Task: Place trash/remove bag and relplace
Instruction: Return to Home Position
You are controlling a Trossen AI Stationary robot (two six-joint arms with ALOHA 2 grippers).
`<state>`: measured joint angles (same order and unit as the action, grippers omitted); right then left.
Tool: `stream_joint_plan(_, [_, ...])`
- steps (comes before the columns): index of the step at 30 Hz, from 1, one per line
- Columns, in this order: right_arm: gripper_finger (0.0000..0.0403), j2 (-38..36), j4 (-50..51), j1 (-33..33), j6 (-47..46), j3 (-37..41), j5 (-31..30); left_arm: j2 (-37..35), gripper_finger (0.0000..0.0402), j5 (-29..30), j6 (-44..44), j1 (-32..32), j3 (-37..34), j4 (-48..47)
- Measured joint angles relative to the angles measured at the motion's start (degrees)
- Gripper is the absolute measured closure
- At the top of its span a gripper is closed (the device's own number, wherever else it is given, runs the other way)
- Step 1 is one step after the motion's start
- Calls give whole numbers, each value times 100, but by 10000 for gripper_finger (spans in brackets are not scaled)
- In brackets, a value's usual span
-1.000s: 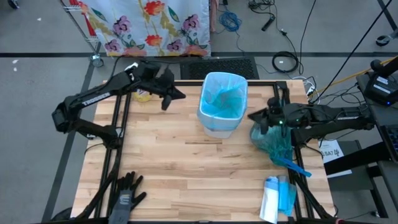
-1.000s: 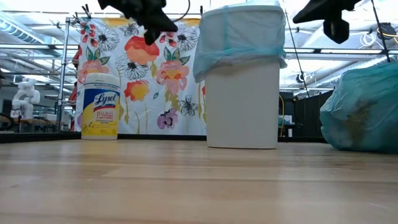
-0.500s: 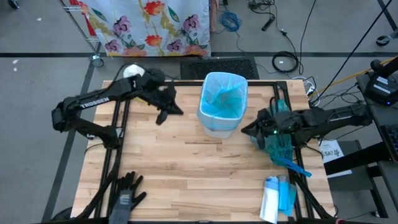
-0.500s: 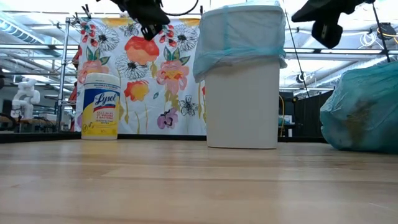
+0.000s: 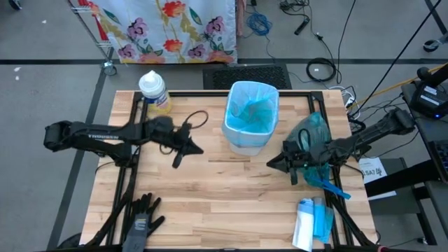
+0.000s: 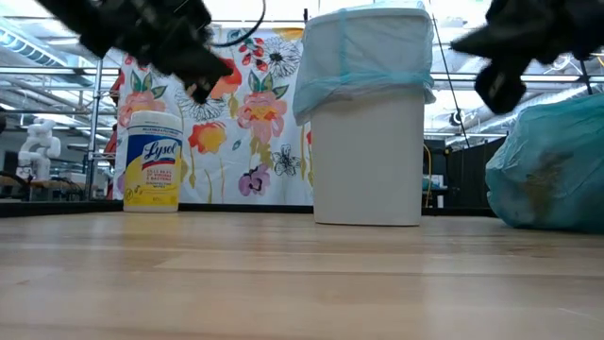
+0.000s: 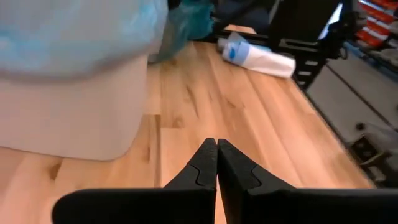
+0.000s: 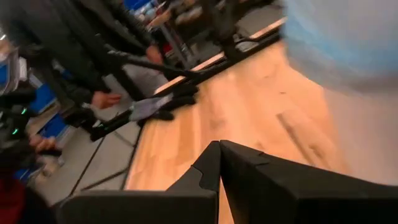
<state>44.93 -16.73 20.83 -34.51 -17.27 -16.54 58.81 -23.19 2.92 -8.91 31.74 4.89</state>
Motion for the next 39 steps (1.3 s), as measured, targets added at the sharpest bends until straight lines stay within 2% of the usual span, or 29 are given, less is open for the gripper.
stream_joint_plan(4, [403, 4, -1128, -10, 12, 870, -303, -90, 395, 420, -14, 344, -1063, 1362])
stream_joint_plan(7, [403, 2, -1840, -10, 182, 1341, -310, -88, 395, 755, 2, 489, -1749, 2483])
stream_joint_plan(11, [403, 6, -2162, -25, 450, 1665, -351, -65, 395, 1776, 258, 558, -2514, 3917])
stream_joint_plan(14, [403, 13, -2143, -138, 695, 1656, -409, -64, 395, 2300, 225, 567, -2908, 4547])
stream_joint_plan(19, [403, -201, -2171, -290, 1049, 1654, -53, -62, 395, 2350, -27, 566, -3124, 4865])
stream_joint_plan(22, [403, -557, -1851, -294, 1357, 1649, 38, -62, 395, 2350, -196, 549, -3130, 4865])
stream_joint_plan(27, [403, -1580, -630, -366, 1354, 1649, 35, -349, 395, 2350, -315, 322, -3130, 4643])
stream_joint_plan(31, [403, -2690, 425, -366, 1289, 1647, 41, -903, 395, 2254, -52, 140, -3130, 3581])
stream_joint_plan(35, [403, -3770, 1430, -325, 1254, 1646, 55, -1809, 395, 2014, -33, 46, -3130, 2682])
stream_joint_plan(39, [403, -4266, 1714, -260, 1694, 1522, 175, -2913, 395, 2021, 67, 11, -3130, 1264])
